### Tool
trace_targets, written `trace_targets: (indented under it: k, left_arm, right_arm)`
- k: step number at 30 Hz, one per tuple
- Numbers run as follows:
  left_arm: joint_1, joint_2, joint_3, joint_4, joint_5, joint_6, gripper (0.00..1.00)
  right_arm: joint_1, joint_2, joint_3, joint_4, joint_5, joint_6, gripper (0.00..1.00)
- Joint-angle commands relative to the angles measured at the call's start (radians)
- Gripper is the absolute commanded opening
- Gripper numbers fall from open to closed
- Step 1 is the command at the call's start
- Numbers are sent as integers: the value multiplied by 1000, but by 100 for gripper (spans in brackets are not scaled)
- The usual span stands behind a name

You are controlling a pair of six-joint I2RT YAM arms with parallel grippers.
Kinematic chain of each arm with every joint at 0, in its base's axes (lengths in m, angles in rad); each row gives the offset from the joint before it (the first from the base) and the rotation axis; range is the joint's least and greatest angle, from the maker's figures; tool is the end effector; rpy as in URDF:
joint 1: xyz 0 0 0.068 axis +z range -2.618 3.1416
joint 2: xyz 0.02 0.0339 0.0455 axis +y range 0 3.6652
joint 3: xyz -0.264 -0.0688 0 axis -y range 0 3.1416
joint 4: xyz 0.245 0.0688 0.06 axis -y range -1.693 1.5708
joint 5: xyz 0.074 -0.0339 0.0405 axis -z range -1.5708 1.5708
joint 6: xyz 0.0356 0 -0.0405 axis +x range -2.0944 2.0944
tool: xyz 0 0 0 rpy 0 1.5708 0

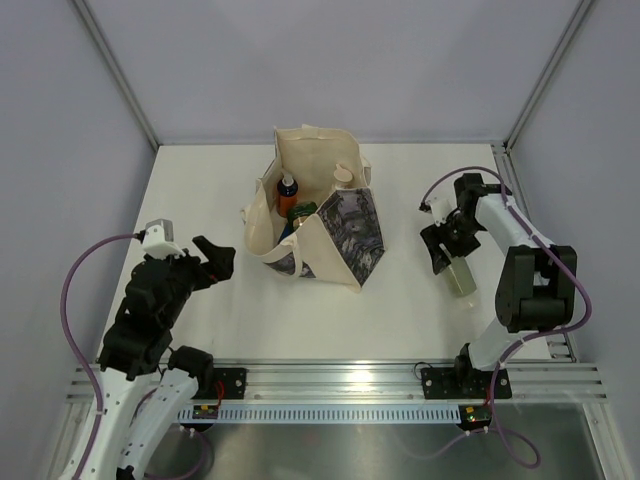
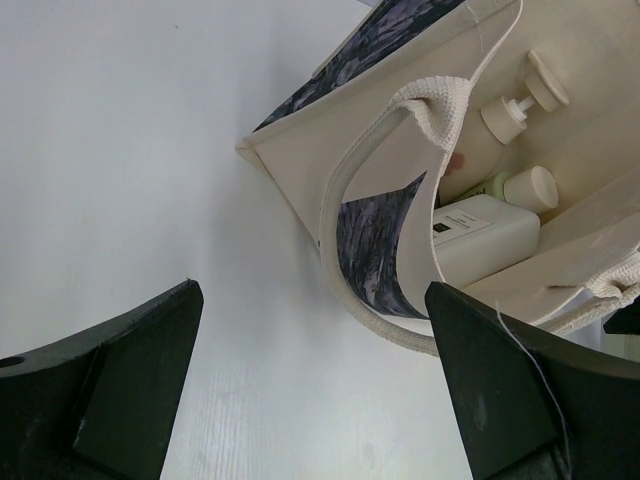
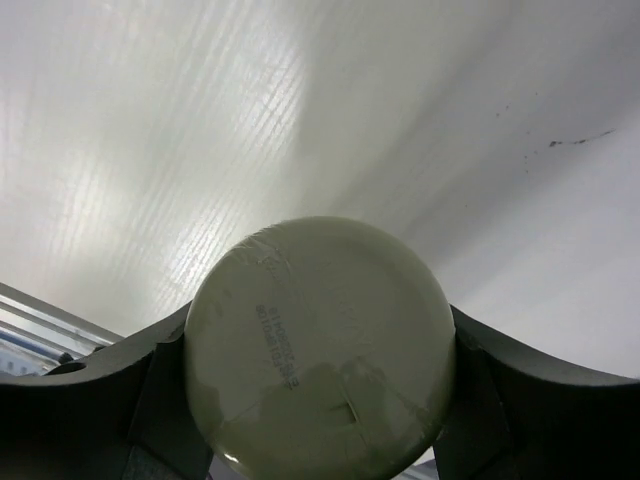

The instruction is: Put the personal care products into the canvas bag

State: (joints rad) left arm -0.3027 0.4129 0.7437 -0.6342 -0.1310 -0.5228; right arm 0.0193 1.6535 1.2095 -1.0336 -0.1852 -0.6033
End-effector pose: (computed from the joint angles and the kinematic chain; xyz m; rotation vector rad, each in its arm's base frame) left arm 0.0918 -0.0238 0.3231 -0.2987 1.8720 -0.4443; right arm 0.2988 0.0123 0.2170 -0.9284 2.8432 0.2258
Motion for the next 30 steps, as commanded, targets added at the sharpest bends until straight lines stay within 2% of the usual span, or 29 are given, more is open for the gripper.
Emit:
trace_targets:
  k: [1, 3, 11, 18, 22, 27, 30]
  left_arm:
    - [2, 7, 19, 47, 16, -22, 99]
    - [1, 6, 23, 41, 19, -28, 99]
    - [2, 9, 34, 42, 34, -39, 99]
    - [2, 36, 48, 54, 39, -49, 99]
    - [2, 75, 78, 54, 42, -39, 99]
    - [2, 118, 126, 42, 30, -3, 99]
    - [2, 144, 155, 25, 22, 10, 99]
  right_arm:
    - [-25, 37, 53, -92, -149, 14, 0]
    - [-58, 51, 110, -106, -196, 13, 0]
    - [-200, 161, 442, -298, -598, 20, 0]
    - [-219, 207, 631, -336, -870, 114, 0]
    - [-202, 223, 835, -384, -985, 134, 0]
    - [-141, 190, 978, -263, -1065, 310, 0]
    - [-70, 170, 1047, -128, -1091, 433, 0]
